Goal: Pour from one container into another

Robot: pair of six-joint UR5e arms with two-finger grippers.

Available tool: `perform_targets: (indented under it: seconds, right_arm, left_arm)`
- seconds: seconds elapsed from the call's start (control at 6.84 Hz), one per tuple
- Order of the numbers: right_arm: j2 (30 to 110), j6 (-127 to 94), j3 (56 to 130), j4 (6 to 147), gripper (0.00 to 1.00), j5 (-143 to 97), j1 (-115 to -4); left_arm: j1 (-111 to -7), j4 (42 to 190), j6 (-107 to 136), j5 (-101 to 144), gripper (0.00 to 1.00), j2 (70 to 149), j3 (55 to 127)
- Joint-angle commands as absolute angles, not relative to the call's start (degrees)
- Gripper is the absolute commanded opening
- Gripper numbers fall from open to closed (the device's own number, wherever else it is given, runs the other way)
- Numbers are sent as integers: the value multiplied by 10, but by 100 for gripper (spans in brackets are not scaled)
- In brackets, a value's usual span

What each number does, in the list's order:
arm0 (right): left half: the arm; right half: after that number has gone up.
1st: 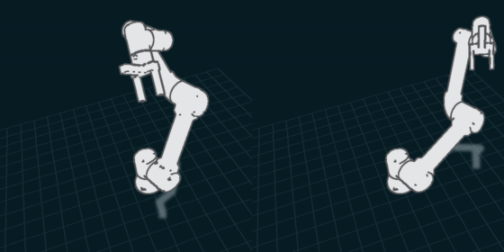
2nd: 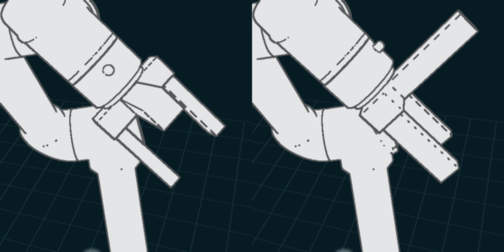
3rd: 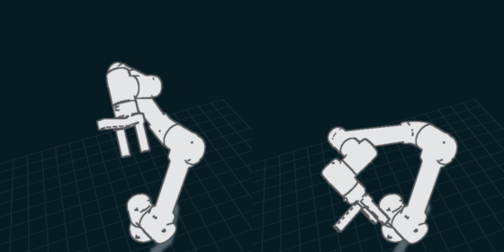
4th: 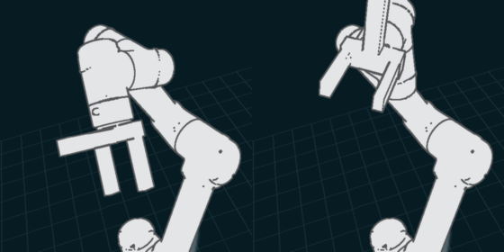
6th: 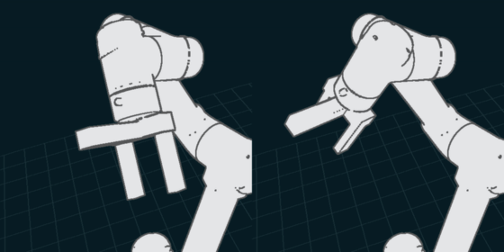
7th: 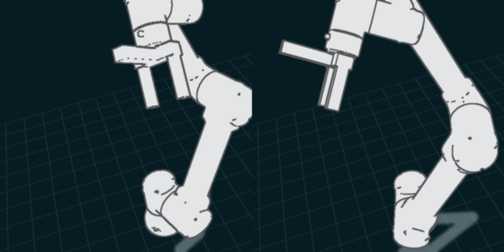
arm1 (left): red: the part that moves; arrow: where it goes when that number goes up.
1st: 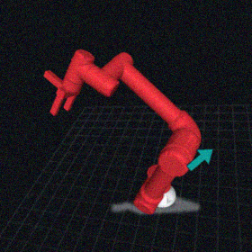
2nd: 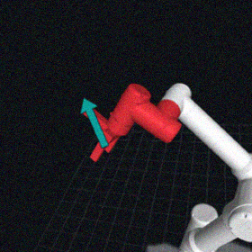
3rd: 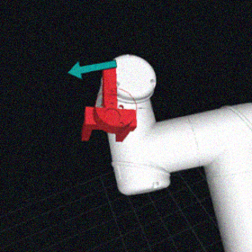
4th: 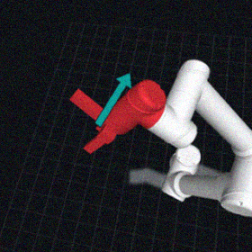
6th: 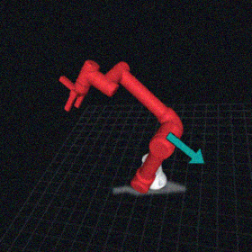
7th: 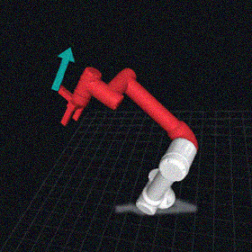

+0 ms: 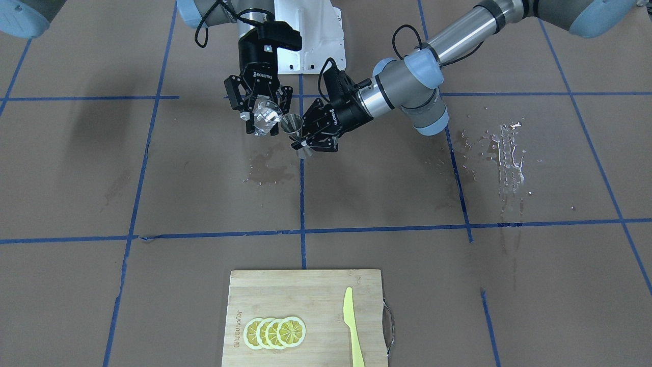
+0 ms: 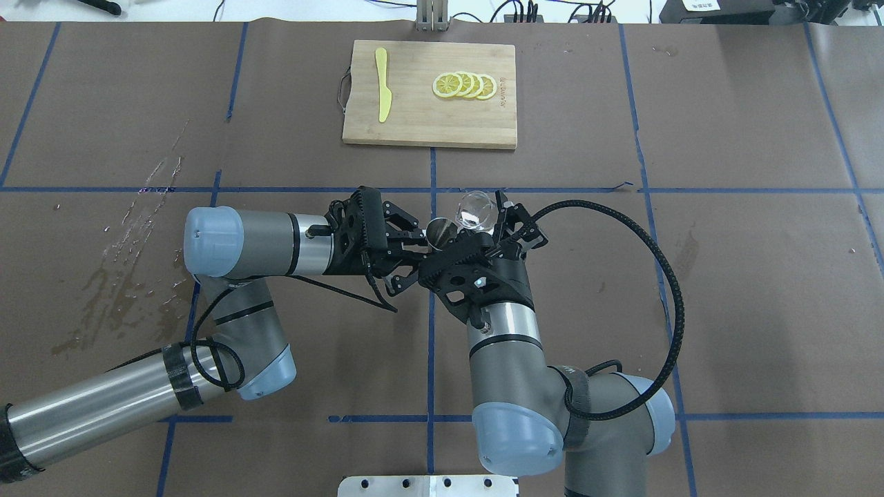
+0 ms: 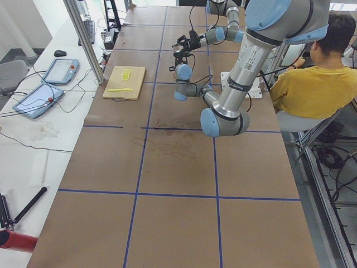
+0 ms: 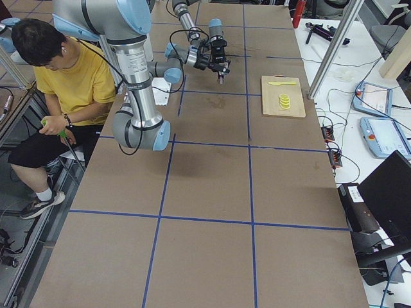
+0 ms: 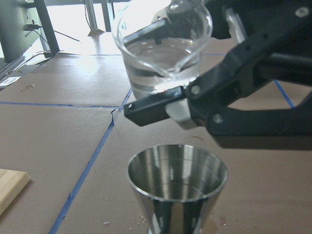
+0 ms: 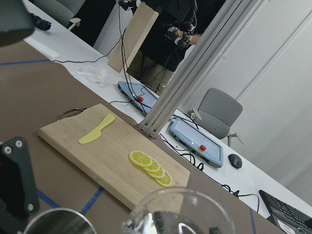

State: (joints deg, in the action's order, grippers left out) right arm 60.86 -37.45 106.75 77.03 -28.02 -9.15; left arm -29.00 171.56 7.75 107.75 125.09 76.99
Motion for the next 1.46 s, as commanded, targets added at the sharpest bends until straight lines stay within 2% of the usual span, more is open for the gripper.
perform_targets:
  seconds: [0.0, 1.17, 1.32]
  right_arm:
    - [607, -360, 1068, 786, 0, -271, -91]
    - [594, -326, 1067, 843, 0, -236, -84]
    - [574, -323, 1067, 900, 0, -228, -84]
  left_arm:
    - [-290, 1716, 78, 1078, 0, 1252, 770]
    - [-290, 1716, 78, 1077, 0, 1252, 771]
    - [-290, 1716, 78, 1077, 0, 1252, 771]
